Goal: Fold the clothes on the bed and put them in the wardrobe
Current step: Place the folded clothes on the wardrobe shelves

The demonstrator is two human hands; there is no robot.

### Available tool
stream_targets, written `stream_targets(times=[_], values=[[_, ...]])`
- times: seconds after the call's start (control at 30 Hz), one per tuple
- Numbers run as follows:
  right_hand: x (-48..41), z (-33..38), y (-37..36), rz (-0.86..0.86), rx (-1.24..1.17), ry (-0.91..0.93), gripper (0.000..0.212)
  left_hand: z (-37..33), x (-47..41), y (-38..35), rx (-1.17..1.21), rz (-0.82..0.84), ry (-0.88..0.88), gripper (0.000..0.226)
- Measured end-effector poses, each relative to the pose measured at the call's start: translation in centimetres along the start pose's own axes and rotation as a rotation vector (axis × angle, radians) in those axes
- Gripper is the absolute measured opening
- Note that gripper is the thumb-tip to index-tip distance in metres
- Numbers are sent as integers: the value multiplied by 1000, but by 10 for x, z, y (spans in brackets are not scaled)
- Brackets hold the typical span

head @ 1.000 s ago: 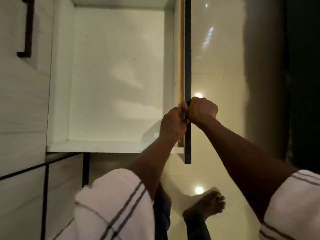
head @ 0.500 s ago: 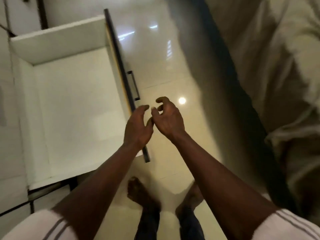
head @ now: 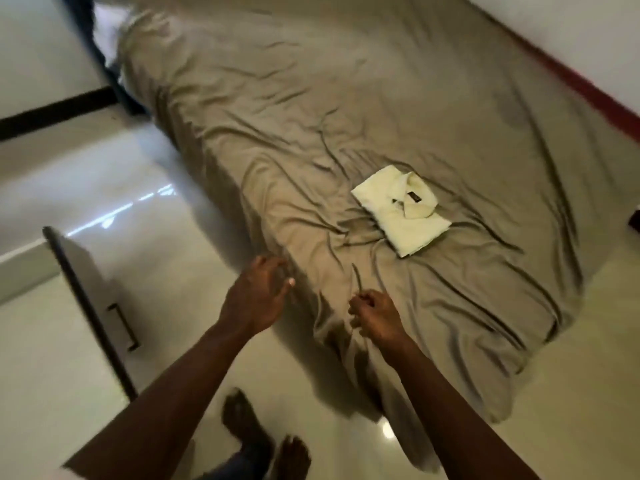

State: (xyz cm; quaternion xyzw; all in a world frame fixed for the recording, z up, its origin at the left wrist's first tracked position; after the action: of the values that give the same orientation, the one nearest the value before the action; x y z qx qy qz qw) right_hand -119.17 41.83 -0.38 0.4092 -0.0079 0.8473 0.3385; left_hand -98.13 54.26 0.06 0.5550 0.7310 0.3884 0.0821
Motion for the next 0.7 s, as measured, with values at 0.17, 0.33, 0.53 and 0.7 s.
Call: stream_targets(times=[0.17,0.33,0.53,0.7], values=[[-59,-14,51,-30,-347,-175,12,-16,-100,-23,-247,119,-90,62],[-168,-12,91,-225,-678,-327,17,15,-246,-58,-475,221,-73,81],[-257,-1,148,-666,-702,-381,87,71,-311,-91,-726,244,-110,88],[-312,-39,183,-426,-911,-358,20,78,-314,-100,-766,223,-136,87]])
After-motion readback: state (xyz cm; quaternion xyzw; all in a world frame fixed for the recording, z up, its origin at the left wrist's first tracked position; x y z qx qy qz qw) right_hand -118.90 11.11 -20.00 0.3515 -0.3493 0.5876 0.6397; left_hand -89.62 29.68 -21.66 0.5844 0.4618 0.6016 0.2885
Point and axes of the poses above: each hand's wrist, its own x-axis away from the middle knuckle, its own y-axis out of the back of the hand, z = x × y, the point moved 4 cm from there along -x, towards the middle knuckle, and after that the axes turned 15 degrees about z, right-handed, at the moved point
